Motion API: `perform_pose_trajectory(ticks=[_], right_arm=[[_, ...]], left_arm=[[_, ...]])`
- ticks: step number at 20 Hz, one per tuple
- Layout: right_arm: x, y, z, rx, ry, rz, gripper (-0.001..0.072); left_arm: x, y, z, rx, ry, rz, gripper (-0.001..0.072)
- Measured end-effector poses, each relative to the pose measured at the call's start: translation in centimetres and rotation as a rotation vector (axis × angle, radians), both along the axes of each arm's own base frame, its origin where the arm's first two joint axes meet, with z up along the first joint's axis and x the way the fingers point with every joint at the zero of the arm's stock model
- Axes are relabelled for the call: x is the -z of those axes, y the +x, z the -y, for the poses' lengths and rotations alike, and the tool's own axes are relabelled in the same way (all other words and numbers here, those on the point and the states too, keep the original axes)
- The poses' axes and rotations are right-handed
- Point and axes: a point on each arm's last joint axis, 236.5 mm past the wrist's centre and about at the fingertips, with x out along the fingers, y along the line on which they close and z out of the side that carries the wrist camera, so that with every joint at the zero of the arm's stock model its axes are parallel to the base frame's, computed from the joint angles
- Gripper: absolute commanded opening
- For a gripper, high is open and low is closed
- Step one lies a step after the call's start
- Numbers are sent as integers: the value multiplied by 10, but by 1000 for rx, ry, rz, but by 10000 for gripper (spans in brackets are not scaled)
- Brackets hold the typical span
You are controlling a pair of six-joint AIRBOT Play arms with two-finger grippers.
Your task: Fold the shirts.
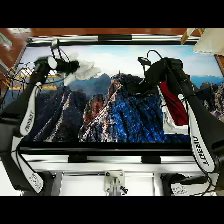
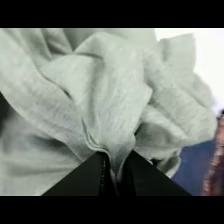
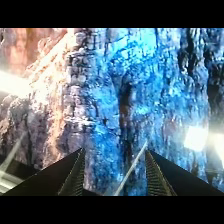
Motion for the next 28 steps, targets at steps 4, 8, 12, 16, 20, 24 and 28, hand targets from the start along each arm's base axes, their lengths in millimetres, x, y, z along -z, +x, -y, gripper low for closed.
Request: perform_pose_trajectory(ticks=[4, 8, 12, 16, 20, 24, 28], right_arm=[[-51, -9, 25, -19, -72, 105, 509], [-149, -26, 75, 52, -183, 355, 509], [-231, -68, 108, 167, -177, 545, 509], [-256, -106, 120, 215, -145, 570, 510], [-233, -128, 103, 157, -97, 465, 673], [-180, -134, 91, 64, -123, 319, 673], [-117, -132, 95, 5, -186, 150, 673]], left_arm=[[-173, -53, 32, 147, 55, 260, 37], [-292, -154, 50, 241, 86, 411, 38], [-268, -233, 96, 383, 72, 287, 38], [-157, -288, 173, 534, 52, 67, 226], [-53, -334, 207, 568, 63, -152, 708], [-7, -348, 136, 494, 253, -359, 706], [-9, -357, 54, 390, 289, -480, 707]])
